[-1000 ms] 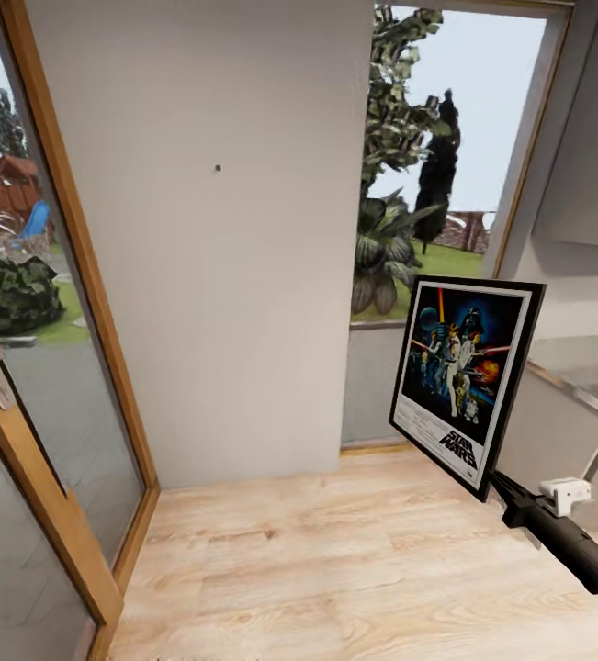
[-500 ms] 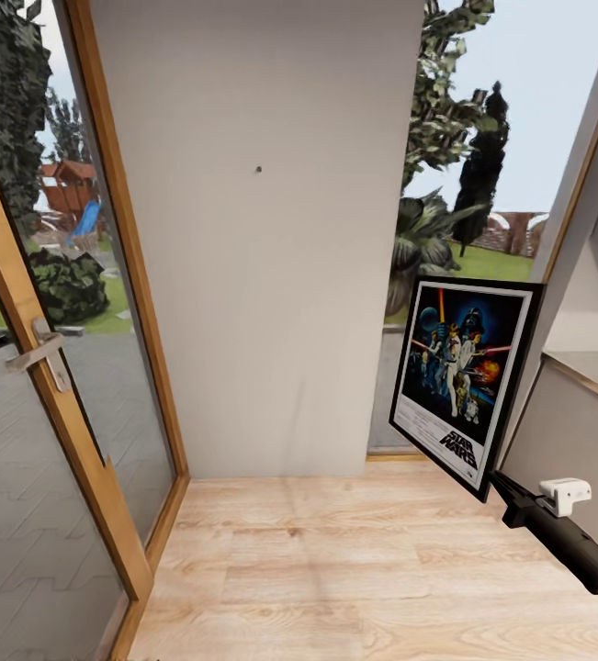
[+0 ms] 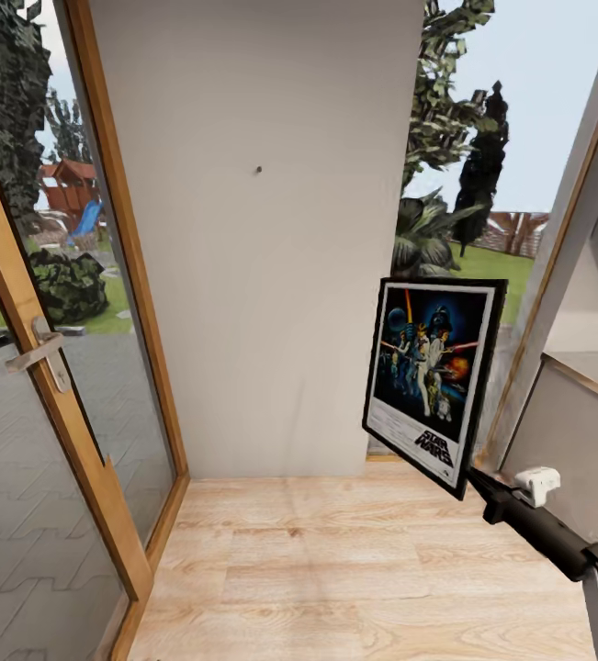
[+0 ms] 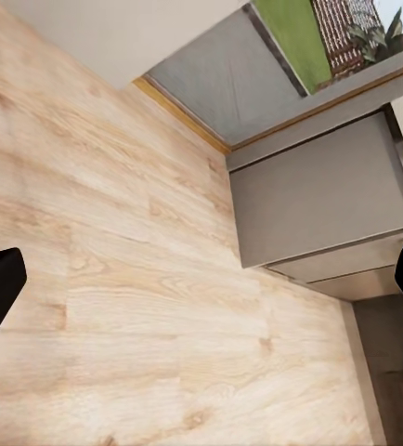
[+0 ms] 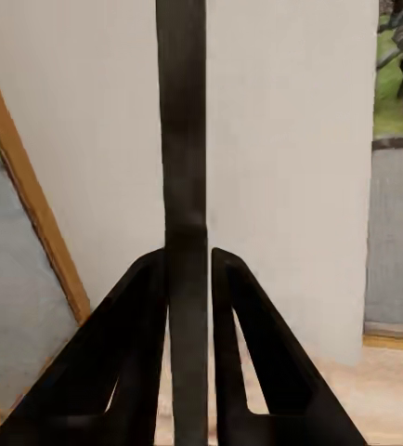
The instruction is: Pick up the poster from the kitchen countertop and hang it on one of the wall nails in the kitchen.
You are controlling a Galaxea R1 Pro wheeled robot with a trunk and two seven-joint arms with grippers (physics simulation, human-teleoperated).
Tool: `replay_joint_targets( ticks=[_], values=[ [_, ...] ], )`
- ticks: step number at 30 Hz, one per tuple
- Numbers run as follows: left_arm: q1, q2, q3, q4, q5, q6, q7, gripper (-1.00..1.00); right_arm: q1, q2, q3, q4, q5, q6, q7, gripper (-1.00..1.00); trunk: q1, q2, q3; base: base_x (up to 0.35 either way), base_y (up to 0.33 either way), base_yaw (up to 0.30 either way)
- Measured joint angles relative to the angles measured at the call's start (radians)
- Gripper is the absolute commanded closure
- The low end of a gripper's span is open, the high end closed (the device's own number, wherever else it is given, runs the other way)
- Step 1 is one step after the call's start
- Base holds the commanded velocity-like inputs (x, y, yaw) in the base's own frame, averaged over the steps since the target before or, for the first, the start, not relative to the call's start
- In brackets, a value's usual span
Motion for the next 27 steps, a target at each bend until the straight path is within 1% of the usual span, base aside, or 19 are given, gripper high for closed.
replay_joint_targets(
  ticks=[1, 2, 3, 4, 5, 6, 8, 9, 11, 13, 15, 17, 18, 19, 21, 22, 23, 26, 27],
  values=[
    [0.000, -0.001, -0.001, 0.000, -0.001, 0.000, 0.000, -1.00, 0.000, 0.001, 0.097, -0.010, -0.003, 0.007, 0.008, 1.00, 0.000, 0.000, 0.000, 0.000, 0.000, 0.000],
    [0.000, -0.001, -0.001, 0.000, -0.001, 0.000, 0.000, -1.00, 0.000, 0.001, 0.118, -0.022, -0.002, 0.016, 0.012, 1.00, 0.000, 0.000, 0.000, 0.000, 0.000, 0.000],
    [0.000, -0.002, -0.001, -0.001, -0.002, 0.000, 0.000, -1.00, -0.009, 0.001, 0.205, -0.108, -0.010, 0.158, 0.017, 1.00, 0.000, 0.000, 0.000, 0.000, 0.000, 0.000],
    [0.000, -0.002, -0.001, -0.001, -0.002, -0.001, 0.000, -1.00, -0.014, 0.001, 0.228, -0.125, -0.008, 0.190, 0.018, 1.00, 0.000, 0.000, 0.000, 0.000, 0.000, 0.000],
    [0.000, -0.002, -0.001, -0.001, -0.002, -0.001, 0.000, -1.00, -0.019, 0.001, 0.236, -0.131, -0.008, 0.203, 0.018, 1.00, 0.000, 0.000, 0.000, 0.000, 0.000, 0.000],
    [0.000, -0.003, -0.002, -0.001, -0.002, 0.000, 0.000, -1.00, -0.043, 0.001, 0.271, -0.148, -0.014, 0.244, 0.019, 1.00, 0.000, 0.000, 0.000, 0.000, 0.000, 0.000],
    [0.000, -0.003, -0.002, -0.001, -0.002, -0.001, 0.001, -1.00, -0.063, 0.001, 0.302, -0.157, -0.012, 0.269, 0.019, 1.00, 0.000, 0.000, 0.000, 0.000, 0.000, 0.000],
    [0.000, -0.004, -0.003, -0.001, -0.002, -0.001, 0.002, -1.00, -0.080, 0.001, 0.329, -0.164, -0.014, 0.290, 0.019, 1.00, 0.000, 0.000, 0.000, 0.000, 0.000, 0.000],
    [0.000, -0.004, -0.003, -0.001, -0.002, -0.001, 0.006, -1.00, -0.102, 0.001, 0.349, -0.169, -0.012, 0.306, 0.019, 1.00, 0.000, 0.000, 0.000, 0.000, 0.000, 0.000],
    [0.000, -0.005, -0.003, -0.001, -0.002, -0.001, 0.009, -1.00, -0.139, 0.001, 0.375, -0.173, -0.013, 0.332, 0.020, 1.00, 0.000, 0.000, 0.000, 0.000, 0.000, 0.000],
    [0.000, -0.005, -0.003, -0.001, -0.002, 0.000, 0.012, -1.00, -0.189, 0.002, 0.412, -0.176, -0.016, 0.375, 0.021, 1.00, 0.000, 0.000, 0.000, 0.000, 0.000, 0.000],
    [0.000, -0.005, -0.003, -0.001, -0.002, -0.001, 0.013, -1.00, -0.216, 0.003, 0.431, -0.177, -0.014, 0.396, 0.021, 1.00, 0.000, 0.000, 0.000, 0.000, 0.000, 0.000],
    [0.000, -0.005, -0.003, -0.001, -0.002, -0.001, 0.013, -1.00, -0.240, 0.004, 0.445, -0.177, -0.018, 0.415, 0.021, 1.00, 0.000, 0.000, 0.000, 0.000, 0.000, 0.000],
    [0.000, -0.005, -0.003, -0.001, -0.002, 0.000, 0.013, -1.00, -0.268, 0.011, 0.454, -0.178, -0.032, 0.437, 0.022, 1.00, 0.000, 0.000, 0.000, 0.000, 0.000, 0.000],
    [0.000, -0.005, -0.003, -0.001, -0.001, -0.001, 0.014, -1.00, -0.298, 0.021, 0.460, -0.178, -0.050, 0.460, 0.023, 1.00, 0.000, 0.000, 0.000, 0.000, 0.000, 0.000],
    [0.000, -0.005, -0.003, -0.001, -0.002, 0.000, 0.014, -1.00, -0.324, 0.031, 0.464, -0.178, -0.073, 0.485, 0.025, 1.00, 0.000, 0.000, 0.000, 0.000, 0.000, 0.000],
    [0.000, -0.005, -0.003, -0.001, -0.002, 0.000, 0.014, -1.00, -0.380, 0.043, 0.469, -0.179, -0.100, 0.535, 0.025, 1.00, 0.000, 0.000, 0.000, 0.000, 0.000, 0.000],
    [0.000, -0.005, -0.003, -0.001, -0.002, -0.001, 0.014, -1.00, -0.435, 0.048, 0.480, -0.178, -0.108, 0.563, 0.028, 1.00, 0.000, 0.000, 0.000, 0.000, 0.000, 0.000],
    [0.000, -0.005, -0.003, -0.001, -0.002, 0.000, 0.014, -1.00, -0.482, 0.051, 0.515, -0.179, -0.154, 0.583, 0.027, 1.00, 0.000, 0.000, 0.000, 0.000, 0.000, 0.000]
  ],
)
